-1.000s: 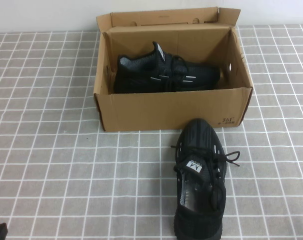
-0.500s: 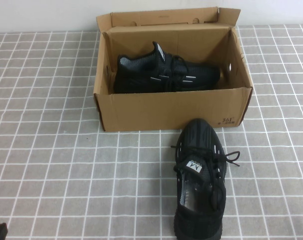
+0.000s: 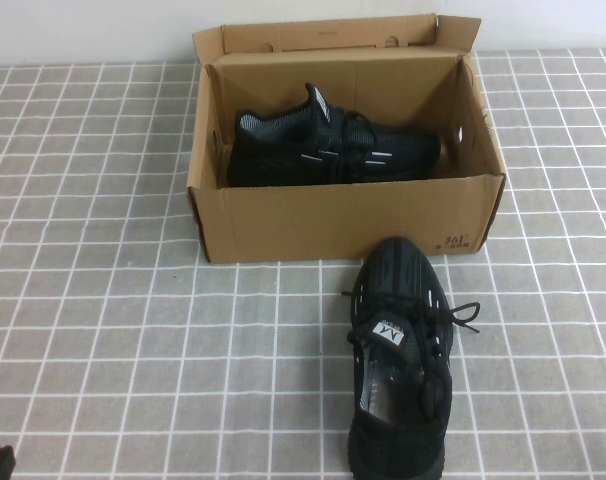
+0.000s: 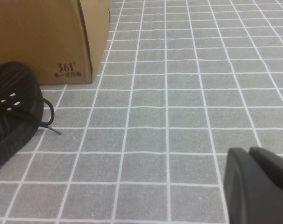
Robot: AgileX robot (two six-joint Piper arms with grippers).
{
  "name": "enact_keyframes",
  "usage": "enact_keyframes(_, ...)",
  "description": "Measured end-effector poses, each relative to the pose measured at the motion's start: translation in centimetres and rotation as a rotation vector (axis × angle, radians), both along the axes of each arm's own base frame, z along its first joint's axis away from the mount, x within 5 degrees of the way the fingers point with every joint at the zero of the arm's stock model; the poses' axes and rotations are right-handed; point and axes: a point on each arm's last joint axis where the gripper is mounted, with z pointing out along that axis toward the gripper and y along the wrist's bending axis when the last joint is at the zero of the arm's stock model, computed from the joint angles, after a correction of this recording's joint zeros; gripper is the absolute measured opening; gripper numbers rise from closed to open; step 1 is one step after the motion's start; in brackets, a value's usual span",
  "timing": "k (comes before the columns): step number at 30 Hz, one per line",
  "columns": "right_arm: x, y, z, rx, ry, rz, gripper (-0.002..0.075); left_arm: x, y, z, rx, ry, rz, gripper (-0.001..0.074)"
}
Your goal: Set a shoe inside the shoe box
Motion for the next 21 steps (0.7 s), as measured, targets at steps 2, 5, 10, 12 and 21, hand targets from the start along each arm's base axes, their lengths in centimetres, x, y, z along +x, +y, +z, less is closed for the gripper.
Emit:
enact_keyframes(2,0.0,0.0,0.0,0.0,0.0,0.0,-0.0016,0.0,0.0,0.0,0.0,0.0,0.0,-0.0001)
enact_keyframes(5,0.0,0.0,0.0,0.0,0.0,0.0,-0.0016,0.0,0.0,0.0,0.0,0.0,0.0,-0.0001)
enact_keyframes(10,0.0,0.0,0.0,0.0,0.0,0.0,-0.0017,0.0,0.0,0.0,0.0,0.0,0.0,-0.0001)
enact_keyframes(12,0.0,0.0,0.0,0.0,0.0,0.0,-0.0016,0.0,0.0,0.0,0.0,0.0,0.0,-0.0001)
enact_keyframes(21,0.11,0.22,0.56,0.113,-0.052,-0.002,-0.0016,0.0,0.0,0.0,0.0,0.0,0.0,-0.0001)
